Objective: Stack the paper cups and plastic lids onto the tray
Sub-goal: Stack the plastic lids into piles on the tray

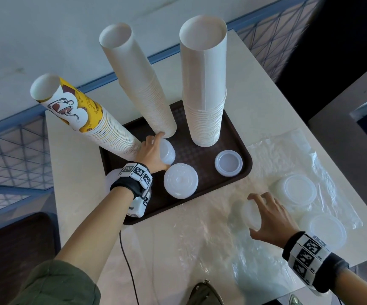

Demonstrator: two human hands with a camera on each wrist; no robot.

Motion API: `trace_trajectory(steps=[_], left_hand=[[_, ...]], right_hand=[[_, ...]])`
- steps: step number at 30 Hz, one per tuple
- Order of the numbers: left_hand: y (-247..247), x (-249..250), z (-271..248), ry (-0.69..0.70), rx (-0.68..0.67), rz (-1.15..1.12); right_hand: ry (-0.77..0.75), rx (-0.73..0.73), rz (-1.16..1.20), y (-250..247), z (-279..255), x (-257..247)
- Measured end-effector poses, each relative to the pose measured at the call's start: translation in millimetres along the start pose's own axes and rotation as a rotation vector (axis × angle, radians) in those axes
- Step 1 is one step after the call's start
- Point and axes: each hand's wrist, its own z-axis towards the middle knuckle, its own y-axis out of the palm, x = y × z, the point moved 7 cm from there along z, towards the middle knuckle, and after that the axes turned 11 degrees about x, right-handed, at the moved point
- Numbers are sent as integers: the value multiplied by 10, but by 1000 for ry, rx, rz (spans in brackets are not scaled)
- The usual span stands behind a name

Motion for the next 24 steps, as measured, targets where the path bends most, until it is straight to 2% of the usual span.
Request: trace_trajectory(steps=[13,20,24], left_hand=[[-21,45,4,41,-47,69],[-37,67,-34,66,6,62],[-59,88,-57,74,-25,67]], right_hand=[[7,-7,-22,1,-24,-20],[9,-4,-28,6,-12,-25],[18,-8,-38,21,-13,-19]])
